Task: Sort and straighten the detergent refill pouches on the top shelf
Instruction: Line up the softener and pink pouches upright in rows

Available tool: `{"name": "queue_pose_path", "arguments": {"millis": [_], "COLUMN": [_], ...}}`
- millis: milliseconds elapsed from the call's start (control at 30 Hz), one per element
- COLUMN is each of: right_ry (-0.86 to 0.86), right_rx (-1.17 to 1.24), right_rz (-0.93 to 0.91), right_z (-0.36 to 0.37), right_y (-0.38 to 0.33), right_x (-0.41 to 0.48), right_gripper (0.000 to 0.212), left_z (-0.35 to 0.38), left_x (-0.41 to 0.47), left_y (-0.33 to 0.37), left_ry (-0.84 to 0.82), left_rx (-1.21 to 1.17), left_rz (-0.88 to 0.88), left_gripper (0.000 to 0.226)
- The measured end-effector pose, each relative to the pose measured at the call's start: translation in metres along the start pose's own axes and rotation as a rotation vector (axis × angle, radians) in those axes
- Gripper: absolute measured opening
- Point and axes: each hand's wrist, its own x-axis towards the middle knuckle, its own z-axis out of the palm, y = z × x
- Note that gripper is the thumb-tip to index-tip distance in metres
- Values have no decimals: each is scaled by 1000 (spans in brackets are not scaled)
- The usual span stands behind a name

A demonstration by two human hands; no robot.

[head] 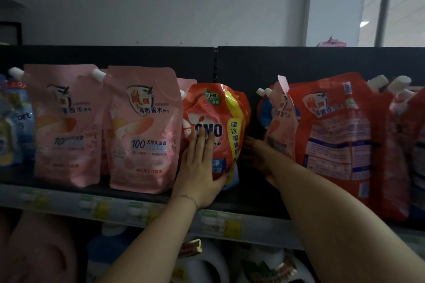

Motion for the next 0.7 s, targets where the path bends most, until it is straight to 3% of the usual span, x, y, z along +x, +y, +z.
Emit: {"name": "queue_pose_path", "arguments": {"millis": [267,400,533,700], "right_ry": [-112,-47,62,79], "right_rx": [87,224,310,-6], "right_rz": [-5,-42,-26,-76], "right_z": [23,35,31,34], "right_y": [-5,-9,-15,-3], "right_x": [-15,-20,-38,-71], "right_gripper": [53,65,47,33], "left_z": [4,7,5,-1], "left_x": [1,4,8,9], "left_y": [-2,-5,-5,-7], "left_ry": [-15,-46,-149,-219], "left_rx": [-6,-2,25,36], "left_rz": [-10,-27,-58,-30], "left_gripper": [105,106,105,113]}}
